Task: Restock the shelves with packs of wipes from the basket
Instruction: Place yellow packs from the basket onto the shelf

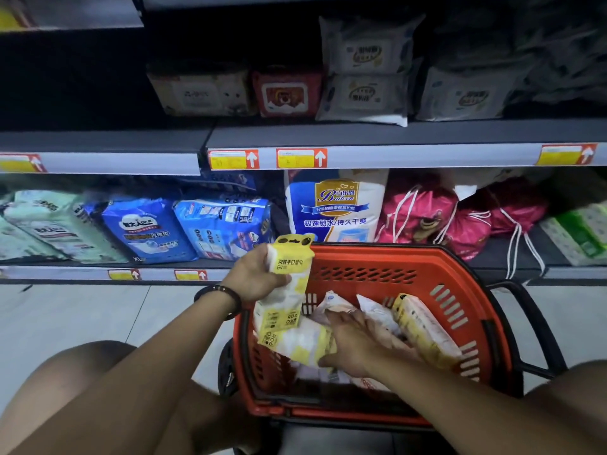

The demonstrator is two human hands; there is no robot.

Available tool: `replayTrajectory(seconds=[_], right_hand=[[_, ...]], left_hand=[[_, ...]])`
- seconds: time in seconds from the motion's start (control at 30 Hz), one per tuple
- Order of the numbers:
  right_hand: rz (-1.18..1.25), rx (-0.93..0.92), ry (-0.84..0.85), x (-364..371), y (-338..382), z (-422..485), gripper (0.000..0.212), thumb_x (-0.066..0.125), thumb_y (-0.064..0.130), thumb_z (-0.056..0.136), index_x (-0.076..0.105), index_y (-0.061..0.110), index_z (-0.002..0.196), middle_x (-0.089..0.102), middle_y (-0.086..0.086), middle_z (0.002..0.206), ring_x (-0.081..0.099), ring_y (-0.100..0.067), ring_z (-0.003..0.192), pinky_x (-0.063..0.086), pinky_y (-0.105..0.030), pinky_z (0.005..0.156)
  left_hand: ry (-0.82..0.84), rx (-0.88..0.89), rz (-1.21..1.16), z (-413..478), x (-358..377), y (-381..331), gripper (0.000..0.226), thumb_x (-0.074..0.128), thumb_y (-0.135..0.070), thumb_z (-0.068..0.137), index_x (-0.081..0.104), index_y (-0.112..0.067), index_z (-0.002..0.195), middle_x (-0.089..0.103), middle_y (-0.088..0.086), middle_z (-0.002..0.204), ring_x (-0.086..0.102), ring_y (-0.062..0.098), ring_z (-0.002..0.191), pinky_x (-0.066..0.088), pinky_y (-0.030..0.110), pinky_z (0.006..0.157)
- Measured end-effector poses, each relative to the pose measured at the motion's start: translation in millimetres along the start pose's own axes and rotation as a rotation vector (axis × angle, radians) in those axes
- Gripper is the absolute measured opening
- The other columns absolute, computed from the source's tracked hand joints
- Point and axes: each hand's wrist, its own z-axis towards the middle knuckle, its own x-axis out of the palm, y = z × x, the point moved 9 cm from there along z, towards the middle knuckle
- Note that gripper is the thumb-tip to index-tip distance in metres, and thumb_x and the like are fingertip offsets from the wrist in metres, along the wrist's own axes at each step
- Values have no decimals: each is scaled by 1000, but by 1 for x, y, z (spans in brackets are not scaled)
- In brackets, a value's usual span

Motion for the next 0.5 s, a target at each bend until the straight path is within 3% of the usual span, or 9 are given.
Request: replayTrajectory(seconds=[0.2, 0.3, 0.33, 0.37, 0.4, 0.43, 0.5], right_hand=[[-90, 44, 44, 14, 9, -3, 97, 77, 62, 77, 38, 22, 156, 34, -12, 160, 19, -39, 152, 19, -51, 125], [79, 72, 57, 9, 9, -4, 92, 83, 55, 78, 38, 24, 153, 40, -17, 156, 33, -40, 148, 34, -47, 120], [182, 72, 44, 3, 8, -4, 83, 84, 48, 81, 41, 24, 147, 49, -17, 147, 48, -36, 138, 45, -44, 112], [280, 55, 17, -6, 7, -4, 69, 85, 43, 83, 46, 24, 137, 60, -11, 132, 63, -26, 117, 55, -39, 97], [359, 36, -17, -19, 7, -5, 56, 86, 39, 84, 50, 25, 125, 65, -4, 113, 67, -17, 92, 58, -34, 77], [419, 35, -44, -30, 4, -7, 48, 87, 37, 83, 51, 26, 115, 66, 1, 99, 64, -12, 74, 51, -30, 62], [509, 82, -105, -52, -8, -11, 44, 90, 37, 79, 55, 28, 105, 67, 3, 87, 61, -15, 66, 41, -31, 57]], left_hand=[[-68, -31, -161, -1, -13, -15, 18, 77, -8, 93, 64, -16, 102, 80, 4, 102, 78, 26, 94, 64, 49, 87], [-104, -34, -239, -3, -17, -23, 17, 73, -6, 96, 64, -21, 94, 78, -1, 98, 76, 22, 89, 63, 46, 85], [-115, -38, -261, -4, -20, -25, 16, 73, -7, 97, 65, -21, 95, 78, -1, 100, 77, 23, 91, 63, 48, 88], [-127, -39, -290, -3, -22, -24, 15, 73, -7, 97, 67, -21, 96, 79, -1, 101, 77, 23, 93, 63, 49, 89], [-145, -39, -325, -4, -25, -26, 16, 72, -6, 97, 67, -21, 97, 80, -2, 101, 78, 23, 93, 63, 48, 87], [-168, -38, -362, -5, -29, -25, 17, 72, -5, 97, 66, -21, 97, 80, -3, 99, 78, 20, 89, 63, 45, 82], [-227, -27, -419, -7, -36, -27, 15, 72, -6, 97, 64, -18, 103, 80, -4, 94, 79, 17, 80, 64, 41, 73]])
